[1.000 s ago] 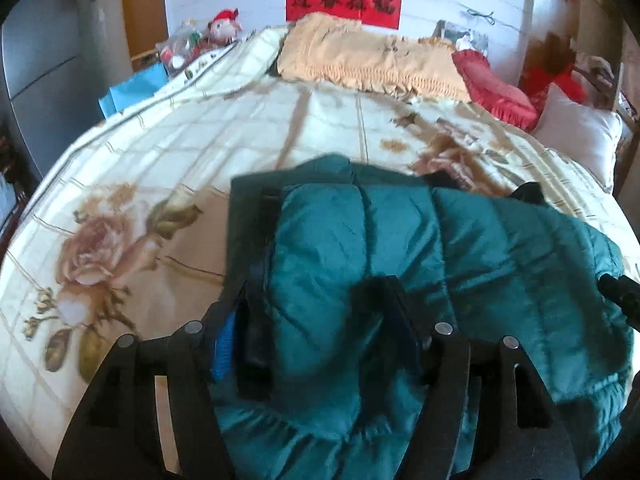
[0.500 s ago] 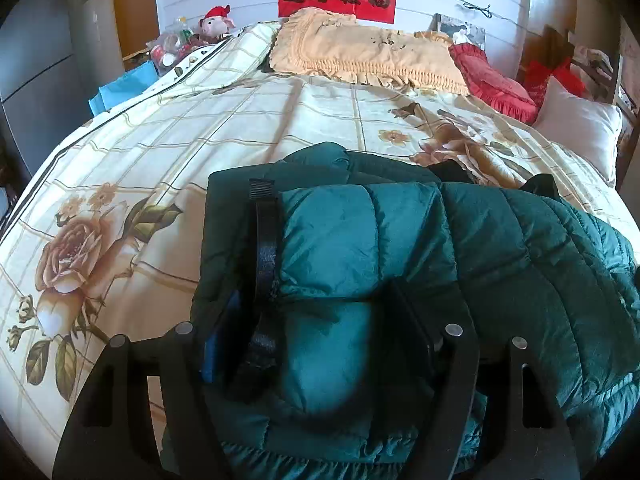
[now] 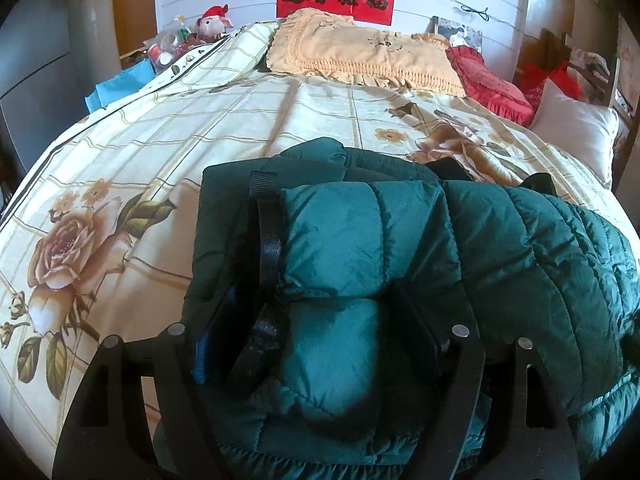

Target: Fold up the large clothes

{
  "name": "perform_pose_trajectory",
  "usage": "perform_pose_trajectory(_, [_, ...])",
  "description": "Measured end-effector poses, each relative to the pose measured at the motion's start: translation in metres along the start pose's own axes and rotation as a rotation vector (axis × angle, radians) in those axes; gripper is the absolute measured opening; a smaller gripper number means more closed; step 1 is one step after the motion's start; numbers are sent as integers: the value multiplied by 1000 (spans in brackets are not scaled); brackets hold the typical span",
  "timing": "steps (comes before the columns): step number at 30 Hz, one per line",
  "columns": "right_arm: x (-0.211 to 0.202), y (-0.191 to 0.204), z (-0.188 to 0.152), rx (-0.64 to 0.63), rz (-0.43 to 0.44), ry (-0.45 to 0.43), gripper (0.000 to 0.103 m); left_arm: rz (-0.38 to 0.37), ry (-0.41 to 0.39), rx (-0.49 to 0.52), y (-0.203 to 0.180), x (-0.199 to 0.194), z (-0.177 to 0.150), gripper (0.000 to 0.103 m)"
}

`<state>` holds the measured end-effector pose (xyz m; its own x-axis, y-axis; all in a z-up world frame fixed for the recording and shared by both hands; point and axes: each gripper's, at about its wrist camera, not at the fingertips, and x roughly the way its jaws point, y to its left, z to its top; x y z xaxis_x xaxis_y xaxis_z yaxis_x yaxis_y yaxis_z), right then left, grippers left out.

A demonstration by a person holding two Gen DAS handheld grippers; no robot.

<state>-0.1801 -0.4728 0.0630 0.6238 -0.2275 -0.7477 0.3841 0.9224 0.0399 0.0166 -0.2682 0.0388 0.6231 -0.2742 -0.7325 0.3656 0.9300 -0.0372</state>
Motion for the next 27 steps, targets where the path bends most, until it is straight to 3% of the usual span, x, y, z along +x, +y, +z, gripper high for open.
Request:
perform_pose_trajectory(5, [-24, -18, -7, 42, -59, -79, 81, -4, -5, -4, 0, 1, 0, 78])
perform_pose_trajectory(9, [8, -43, -14, 101, -99, 19, 82, -9, -8, -2, 0, 1, -1, 80])
perform_pose_trajectory(13, [29, -64, -20, 209, -10, 76, 87, -5, 3, 5, -1, -1, 1, 81])
perform_pose_trajectory(21, [-54, -59, -36, 163, -14, -28, 87, -10, -8, 15, 22, -51, -11, 80])
perform_pose_trajectory(27, [-88, -43, -65, 114, -7, -15, 87, -11, -13, 35, 37, -94, -43, 80])
